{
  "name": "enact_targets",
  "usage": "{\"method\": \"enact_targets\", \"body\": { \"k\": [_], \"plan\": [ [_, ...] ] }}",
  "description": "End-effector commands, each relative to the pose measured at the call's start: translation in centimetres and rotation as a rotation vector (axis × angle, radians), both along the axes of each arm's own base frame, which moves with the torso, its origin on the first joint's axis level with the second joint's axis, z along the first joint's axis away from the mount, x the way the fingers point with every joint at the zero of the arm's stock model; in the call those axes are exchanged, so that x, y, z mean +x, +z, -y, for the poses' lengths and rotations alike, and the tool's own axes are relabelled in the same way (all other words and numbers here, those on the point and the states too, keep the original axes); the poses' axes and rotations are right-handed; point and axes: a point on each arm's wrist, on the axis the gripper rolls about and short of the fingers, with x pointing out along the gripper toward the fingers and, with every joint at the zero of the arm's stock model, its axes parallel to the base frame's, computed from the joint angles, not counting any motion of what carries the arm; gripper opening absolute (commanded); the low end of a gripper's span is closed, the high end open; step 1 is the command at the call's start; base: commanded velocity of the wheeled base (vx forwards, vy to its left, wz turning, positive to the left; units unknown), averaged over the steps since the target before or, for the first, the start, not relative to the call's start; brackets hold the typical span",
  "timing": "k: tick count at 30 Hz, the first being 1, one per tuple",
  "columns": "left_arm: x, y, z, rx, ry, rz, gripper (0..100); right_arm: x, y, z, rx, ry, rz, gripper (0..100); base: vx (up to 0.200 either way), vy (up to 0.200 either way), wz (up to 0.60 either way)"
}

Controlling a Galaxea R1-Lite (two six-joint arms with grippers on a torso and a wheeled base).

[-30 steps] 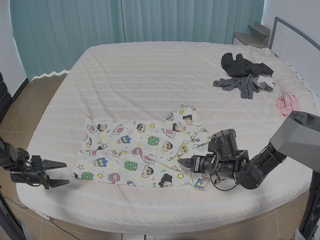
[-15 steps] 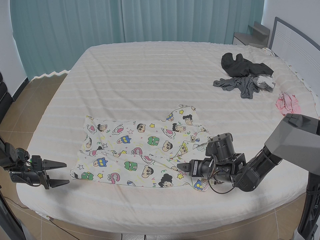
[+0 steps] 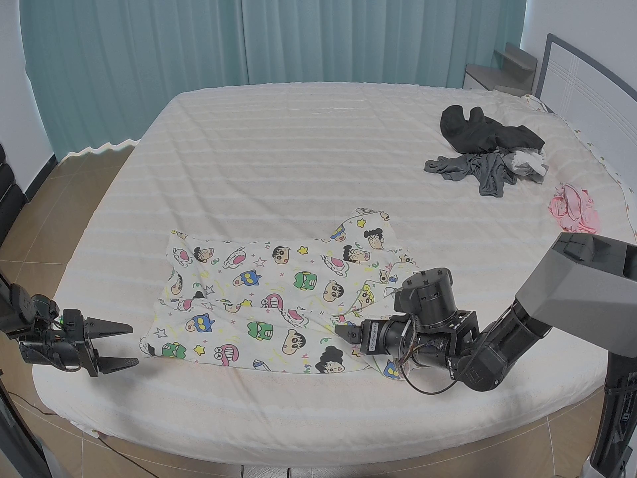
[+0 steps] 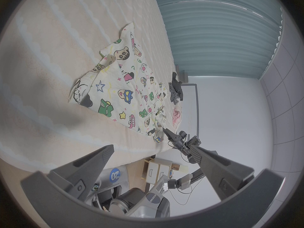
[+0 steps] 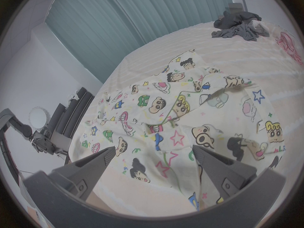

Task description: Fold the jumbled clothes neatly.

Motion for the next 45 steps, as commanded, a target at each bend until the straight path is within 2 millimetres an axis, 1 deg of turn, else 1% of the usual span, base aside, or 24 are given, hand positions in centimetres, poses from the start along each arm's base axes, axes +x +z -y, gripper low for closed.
{"method": "enact_targets", "body": {
  "k": [1,10,18,24,28,30,36,43,45],
  "plan": [
    [0.0,0.0,0.0,-0.001,0.002,-0.002,100,-0.7,0.1,-0.5,0.001,0.020,0.001,100,0.000,0.000,0.00],
    [0.0,0.0,0.0,-0.001,0.000,-0.002,100,-2.2,-0.5,-1.8,-0.014,0.074,-0.021,100,0.000,0.000,0.00],
    [0.0,0.0,0.0,-0.001,0.002,-0.002,100,-3.5,-0.5,-2.9,-0.017,0.115,-0.022,100,0.000,0.000,0.00],
    [0.0,0.0,0.0,-0.001,0.002,-0.002,100,-3.4,-0.3,-2.7,-0.015,0.102,-0.021,100,0.000,0.000,0.00],
    [0.0,0.0,0.0,-0.001,0.002,-0.002,100,-3.9,-0.4,-1.5,-0.029,0.087,-0.041,100,0.000,0.000,0.00],
    [0.0,0.0,0.0,0.000,0.001,0.000,100,-3.8,-0.3,-0.8,-0.034,0.070,-0.047,100,0.000,0.000,0.00],
    [0.0,0.0,0.0,0.000,0.000,0.000,100,-2.9,-0.7,1.5,-0.049,0.004,-0.069,100,0.000,0.000,0.00],
    [0.0,0.0,0.0,0.000,0.000,0.000,100,-1.8,-0.9,3.0,-0.052,-0.050,-0.074,100,0.000,0.000,0.00],
    [0.0,0.0,0.0,0.000,0.000,0.000,100,-1.2,-0.9,3.7,-0.049,-0.076,-0.071,100,0.000,0.000,0.00]
  ]
}}
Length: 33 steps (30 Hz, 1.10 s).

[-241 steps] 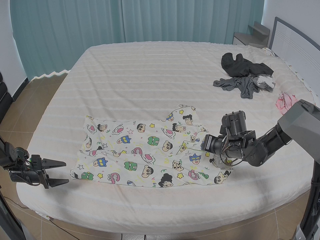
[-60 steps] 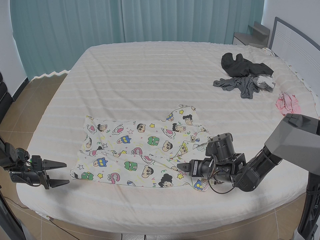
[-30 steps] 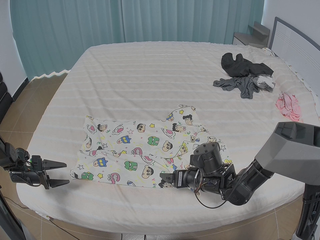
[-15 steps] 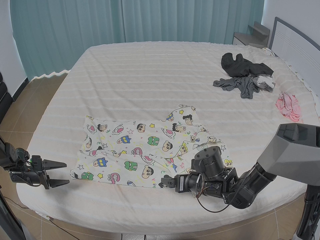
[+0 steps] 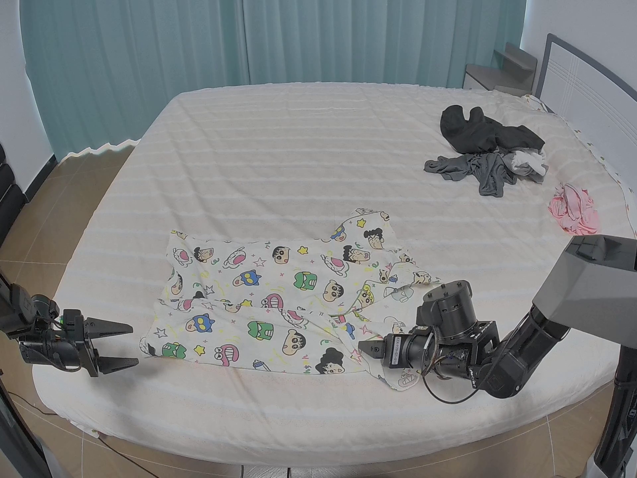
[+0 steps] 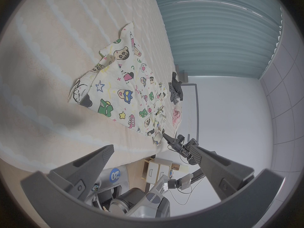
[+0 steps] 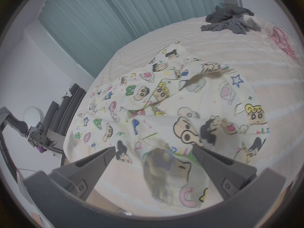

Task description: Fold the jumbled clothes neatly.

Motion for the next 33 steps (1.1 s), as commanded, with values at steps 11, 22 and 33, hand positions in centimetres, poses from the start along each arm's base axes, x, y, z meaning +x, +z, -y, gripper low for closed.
{"method": "enact_targets", "body": {
  "k": [11,22,33],
  "plan": [
    [0.0,0.0,0.0,-0.001,0.000,-0.001,100,2.1,0.6,3.0,0.016,-0.104,0.018,100,0.000,0.000,0.00],
    [0.0,0.0,0.0,-0.001,0.000,-0.001,100,-0.2,4.5,-0.6,0.111,0.006,0.101,100,0.000,0.000,0.00],
    [0.0,0.0,0.0,-0.001,0.000,-0.001,100,0.4,1.7,-3.7,0.102,0.059,0.054,100,0.000,0.000,0.00]
  ]
}}
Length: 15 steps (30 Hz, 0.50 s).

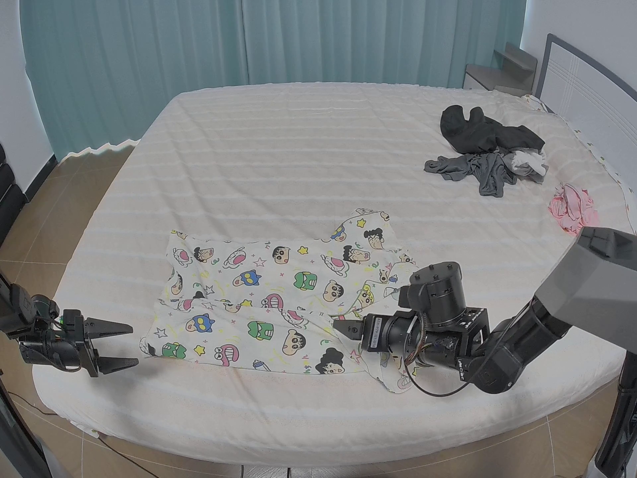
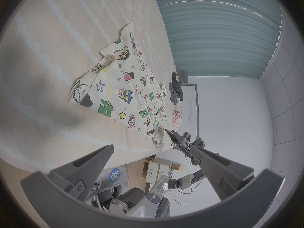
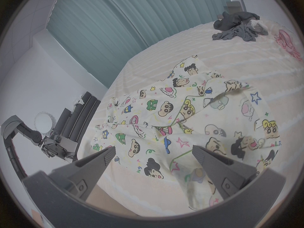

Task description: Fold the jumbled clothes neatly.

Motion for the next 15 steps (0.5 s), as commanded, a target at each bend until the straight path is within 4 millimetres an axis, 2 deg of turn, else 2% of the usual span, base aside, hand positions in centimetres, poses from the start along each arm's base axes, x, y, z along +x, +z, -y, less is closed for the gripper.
{"method": "enact_targets", "body": {
  "k": [1,8,14,15],
  "plan": [
    [0.0,0.0,0.0,0.000,0.000,-0.001,100,0.1,-1.5,-1.0,-0.013,0.022,-0.030,100,0.000,0.000,0.00],
    [0.0,0.0,0.0,-0.001,0.000,-0.002,100,0.4,-2.8,-1.5,-0.026,0.023,-0.047,100,0.000,0.000,0.00],
    [0.0,0.0,0.0,-0.001,0.000,-0.002,100,1.5,-3.3,0.1,-0.034,-0.031,-0.055,100,0.000,0.000,0.00],
    [0.0,0.0,0.0,-0.001,0.000,-0.002,100,1.8,-3.4,0.9,-0.040,-0.057,-0.060,100,0.000,0.000,0.00]
  ]
}}
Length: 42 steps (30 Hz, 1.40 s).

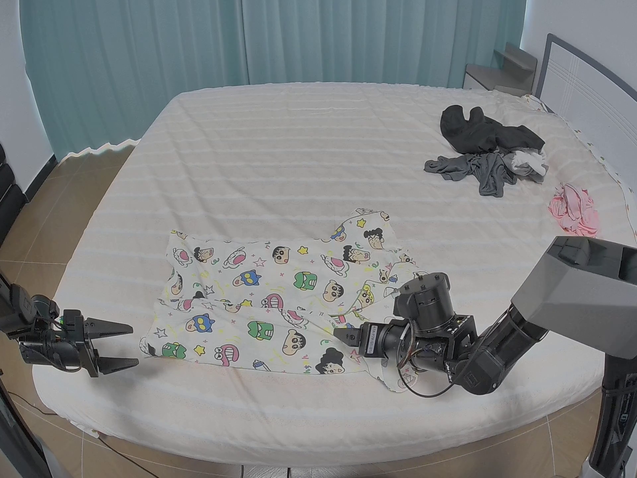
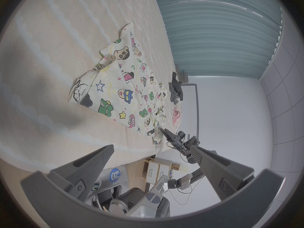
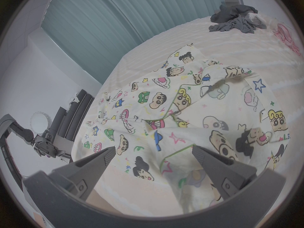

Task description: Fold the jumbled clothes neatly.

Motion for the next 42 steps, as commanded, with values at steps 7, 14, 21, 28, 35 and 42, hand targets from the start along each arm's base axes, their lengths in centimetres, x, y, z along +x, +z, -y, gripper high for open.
{"method": "enact_targets", "body": {
  "k": [7,14,21,28,35,42],
  "plan": [
    [0.0,0.0,0.0,-0.001,0.000,-0.001,100,1.3,-0.8,3.0,-0.052,-0.134,-0.004,100,0.000,0.000,0.00],
    [0.0,-0.1,0.0,-0.002,0.000,-0.003,100,1.4,-0.7,3.9,-0.056,-0.156,-0.009,100,0.000,0.000,0.00],
    [-0.1,-0.1,0.0,-0.002,0.000,-0.003,100,0.6,1.5,4.0,-0.022,-0.149,0.028,100,0.000,0.000,0.00],
    [-0.1,-0.1,0.0,-0.002,0.000,-0.003,100,-1.4,5.0,3.2,0.050,-0.115,0.082,100,0.000,0.000,0.00],
    [-0.1,-0.1,0.0,-0.003,0.000,-0.004,100,-4.4,4.8,1.8,0.106,-0.083,0.002,100,0.000,0.000,0.00],
    [-0.1,-0.1,0.0,-0.003,0.000,-0.004,100,-5.3,2.4,2.1,0.047,-0.080,-0.068,100,0.000,0.000,0.00]
  ]
}}
